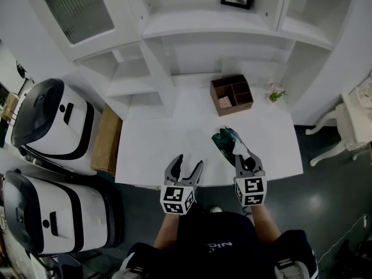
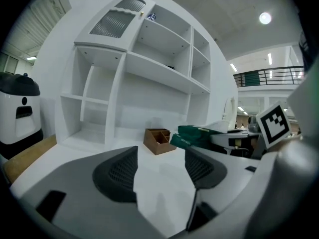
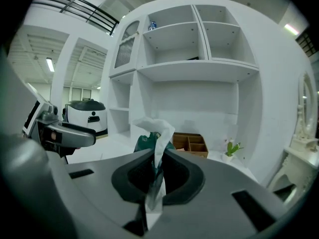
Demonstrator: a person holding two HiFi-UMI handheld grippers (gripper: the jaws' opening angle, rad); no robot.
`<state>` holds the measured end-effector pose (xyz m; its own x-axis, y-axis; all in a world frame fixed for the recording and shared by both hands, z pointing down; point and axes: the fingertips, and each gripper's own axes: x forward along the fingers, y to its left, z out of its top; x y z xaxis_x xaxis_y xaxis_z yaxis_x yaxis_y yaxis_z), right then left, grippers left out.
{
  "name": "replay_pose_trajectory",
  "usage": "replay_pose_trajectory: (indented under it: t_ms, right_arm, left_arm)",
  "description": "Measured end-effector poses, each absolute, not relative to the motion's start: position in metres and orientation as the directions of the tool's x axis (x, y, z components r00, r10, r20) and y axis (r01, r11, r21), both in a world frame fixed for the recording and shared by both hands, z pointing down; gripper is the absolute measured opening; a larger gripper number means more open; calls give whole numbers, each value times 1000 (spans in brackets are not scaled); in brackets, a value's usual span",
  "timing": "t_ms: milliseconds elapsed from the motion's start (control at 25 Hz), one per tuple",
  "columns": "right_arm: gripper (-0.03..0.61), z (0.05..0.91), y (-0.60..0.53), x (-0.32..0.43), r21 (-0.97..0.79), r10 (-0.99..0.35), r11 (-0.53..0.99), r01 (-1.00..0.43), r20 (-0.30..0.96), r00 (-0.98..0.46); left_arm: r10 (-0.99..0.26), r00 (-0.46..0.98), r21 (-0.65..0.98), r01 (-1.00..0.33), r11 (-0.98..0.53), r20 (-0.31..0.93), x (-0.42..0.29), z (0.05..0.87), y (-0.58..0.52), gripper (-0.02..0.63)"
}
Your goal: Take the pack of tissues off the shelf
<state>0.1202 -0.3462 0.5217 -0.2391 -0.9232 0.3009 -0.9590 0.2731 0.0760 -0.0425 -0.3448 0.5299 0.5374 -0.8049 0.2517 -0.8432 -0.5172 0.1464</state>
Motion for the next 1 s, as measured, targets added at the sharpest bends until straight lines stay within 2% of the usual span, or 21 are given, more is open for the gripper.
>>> replay_pose_trajectory:
  t_ms: [120, 200, 360, 560, 1000]
  right_arm:
    - [15, 521, -348, 120, 83, -924, 275, -958, 297, -239]
    - [15, 521, -348, 120, 53, -924, 274, -960, 291, -248]
    - [15, 523, -348, 118, 66, -926, 275, -959, 288, -246]
    - [15, 523, -349, 109, 79, -923, 296, -952, 278, -264]
    - [14, 523, -354, 90, 130, -912, 354, -926, 270, -310]
  left_arm:
    - [-814, 530, 147, -848, -509, 238, -45, 529, -345, 206]
    - [-821, 522, 151, -853, -500, 229, -49, 528, -346, 157]
    - [-828, 514, 154, -857, -491, 223, -54, 528, -347, 6]
    - [-819, 534, 174, -845, -506, 209, -56, 527, -349, 3]
    - [-818, 532, 98, -846, -524, 219, -57, 527, -356, 3]
